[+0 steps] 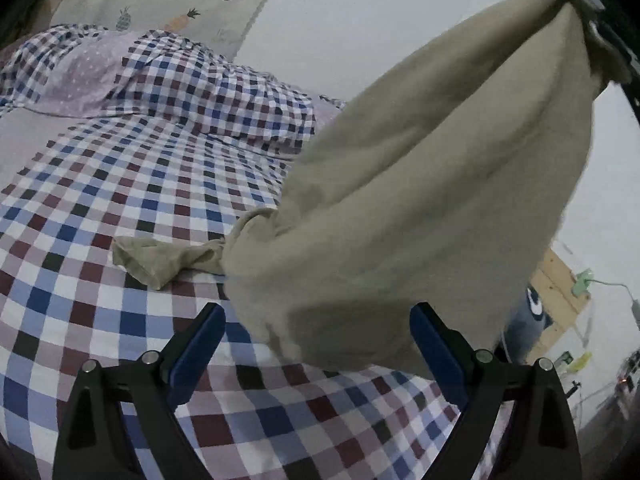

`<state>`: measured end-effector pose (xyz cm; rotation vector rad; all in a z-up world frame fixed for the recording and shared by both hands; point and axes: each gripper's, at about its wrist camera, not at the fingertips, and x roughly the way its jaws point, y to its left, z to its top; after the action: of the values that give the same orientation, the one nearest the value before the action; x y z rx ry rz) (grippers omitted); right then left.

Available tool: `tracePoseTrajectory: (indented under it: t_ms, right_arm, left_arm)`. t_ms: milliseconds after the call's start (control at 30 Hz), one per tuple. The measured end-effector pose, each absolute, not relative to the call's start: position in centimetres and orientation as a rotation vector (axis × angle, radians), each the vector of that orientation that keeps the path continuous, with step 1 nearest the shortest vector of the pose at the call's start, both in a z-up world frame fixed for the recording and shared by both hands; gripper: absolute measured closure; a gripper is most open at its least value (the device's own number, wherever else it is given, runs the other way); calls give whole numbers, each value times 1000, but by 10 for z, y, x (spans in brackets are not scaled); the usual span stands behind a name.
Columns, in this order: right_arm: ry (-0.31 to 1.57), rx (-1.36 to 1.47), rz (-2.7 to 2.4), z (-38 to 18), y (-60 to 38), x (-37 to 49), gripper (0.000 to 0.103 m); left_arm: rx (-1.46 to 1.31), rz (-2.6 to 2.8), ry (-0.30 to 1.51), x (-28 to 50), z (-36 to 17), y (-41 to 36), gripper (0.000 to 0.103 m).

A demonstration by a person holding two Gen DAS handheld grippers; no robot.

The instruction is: Fold clothes

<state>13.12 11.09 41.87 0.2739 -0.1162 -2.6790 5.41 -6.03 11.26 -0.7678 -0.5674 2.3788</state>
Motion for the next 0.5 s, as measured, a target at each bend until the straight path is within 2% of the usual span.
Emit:
tracePoseTrajectory:
  t_ms: [267,500]
  right_arm:
    - [-157,172,-2746,451,113,150,99]
    - [-67,350,-2757,420,102,145,99]
  left_arm:
    - [-818,2194,-769,56,109,-70,7]
    - [-719,2236,-806,79,128,-91,7]
